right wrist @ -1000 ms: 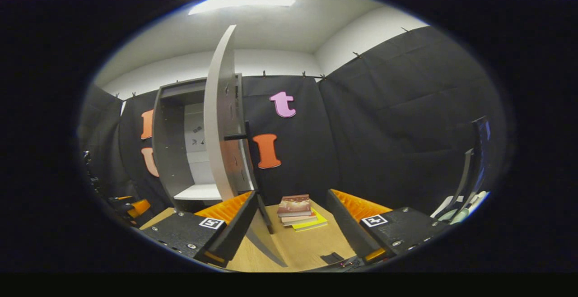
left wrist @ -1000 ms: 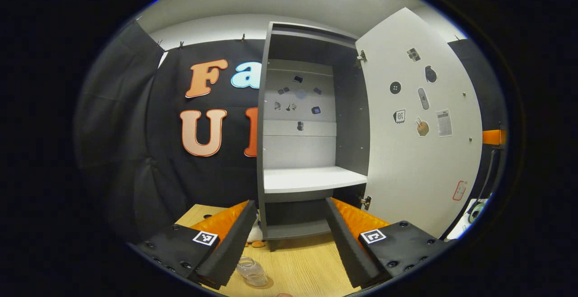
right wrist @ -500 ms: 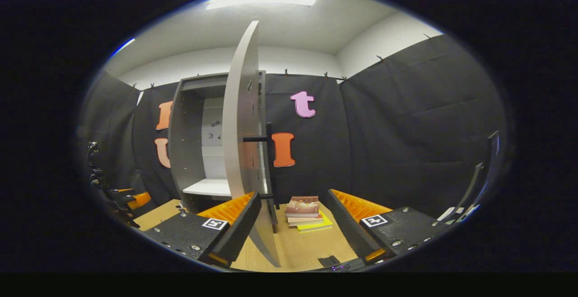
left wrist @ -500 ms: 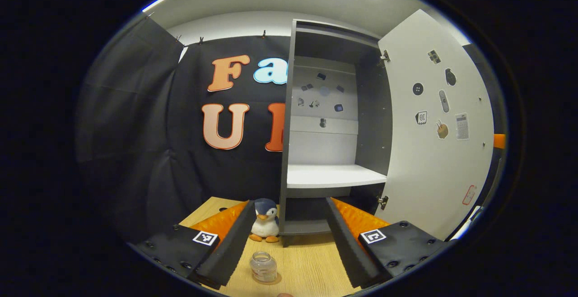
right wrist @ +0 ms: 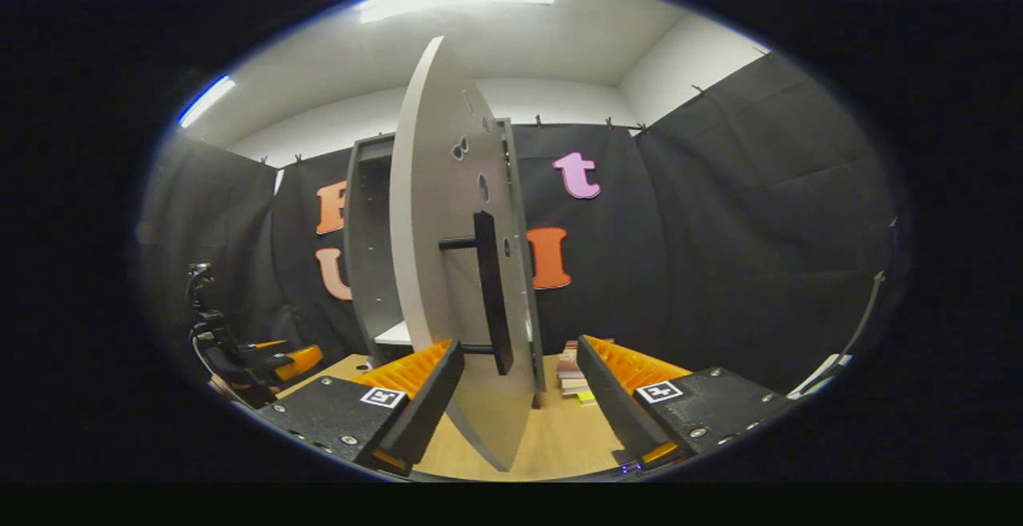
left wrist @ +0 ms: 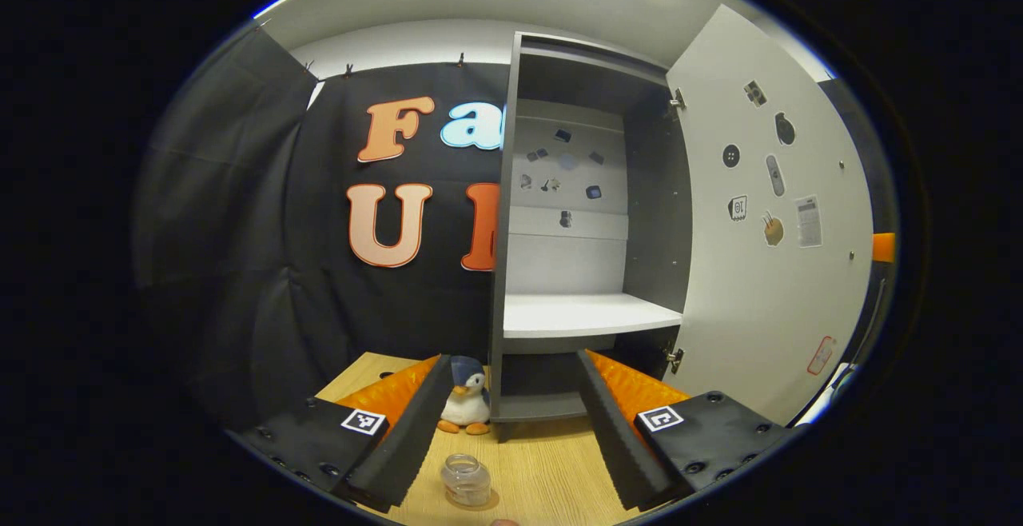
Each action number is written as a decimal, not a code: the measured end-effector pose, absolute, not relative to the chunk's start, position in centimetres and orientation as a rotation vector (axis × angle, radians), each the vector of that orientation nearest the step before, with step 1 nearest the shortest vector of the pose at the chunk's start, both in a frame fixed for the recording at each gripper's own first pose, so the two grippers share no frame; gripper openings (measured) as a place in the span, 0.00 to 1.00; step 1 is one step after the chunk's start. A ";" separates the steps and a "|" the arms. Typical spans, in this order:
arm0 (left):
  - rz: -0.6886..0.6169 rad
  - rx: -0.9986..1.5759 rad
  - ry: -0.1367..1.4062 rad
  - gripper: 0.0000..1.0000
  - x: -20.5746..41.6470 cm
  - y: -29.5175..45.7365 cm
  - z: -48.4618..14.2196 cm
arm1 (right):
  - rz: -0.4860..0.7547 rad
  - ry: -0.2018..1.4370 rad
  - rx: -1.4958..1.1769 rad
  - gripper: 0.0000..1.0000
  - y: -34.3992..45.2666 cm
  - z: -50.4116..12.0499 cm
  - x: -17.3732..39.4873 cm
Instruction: Open the cabinet door with the right hand, grasp the bottle in the cabinet with the left hand and place it on the coaster, then close the cabinet door with the right hand.
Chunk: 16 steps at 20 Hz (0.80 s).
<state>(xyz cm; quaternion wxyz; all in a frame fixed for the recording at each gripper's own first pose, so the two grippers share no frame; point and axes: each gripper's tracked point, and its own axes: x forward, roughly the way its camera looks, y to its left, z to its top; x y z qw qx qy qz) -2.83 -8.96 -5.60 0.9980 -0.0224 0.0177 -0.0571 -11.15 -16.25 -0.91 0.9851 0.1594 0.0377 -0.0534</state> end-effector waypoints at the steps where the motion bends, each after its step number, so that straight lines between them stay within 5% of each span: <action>1: -0.120 -0.046 0.038 0.99 -2.7 -8.9 -5.6 | -0.095 0.075 0.332 0.89 -15.7 -0.9 -10.6; 8: -0.113 -0.038 0.035 0.99 -1.6 -5.6 -5.9 | -0.010 0.082 0.352 0.89 -11.0 -0.2 -7.1; 9: -0.111 -0.039 0.035 0.99 -1.3 -5.3 -5.9 | 0.010 0.079 0.354 0.80 -9.9 0.0 -6.3; 10: -0.107 -0.040 0.033 0.99 -1.1 -4.8 -5.8 | 0.029 0.084 0.357 0.94 -9.0 0.0 -5.7; 11: -0.105 -0.041 0.032 0.99 -0.9 -4.4 -5.8 | 0.048 0.084 0.357 0.84 -8.2 0.2 -5.3; 13: -0.098 -0.045 0.028 0.99 -0.3 -3.6 -5.8 | 0.082 0.085 0.352 0.87 -6.4 0.4 -4.2; 16: -0.086 -0.053 0.029 0.99 0.1 -2.2 -5.9 | 0.131 0.089 0.340 0.62 -3.1 0.8 -2.0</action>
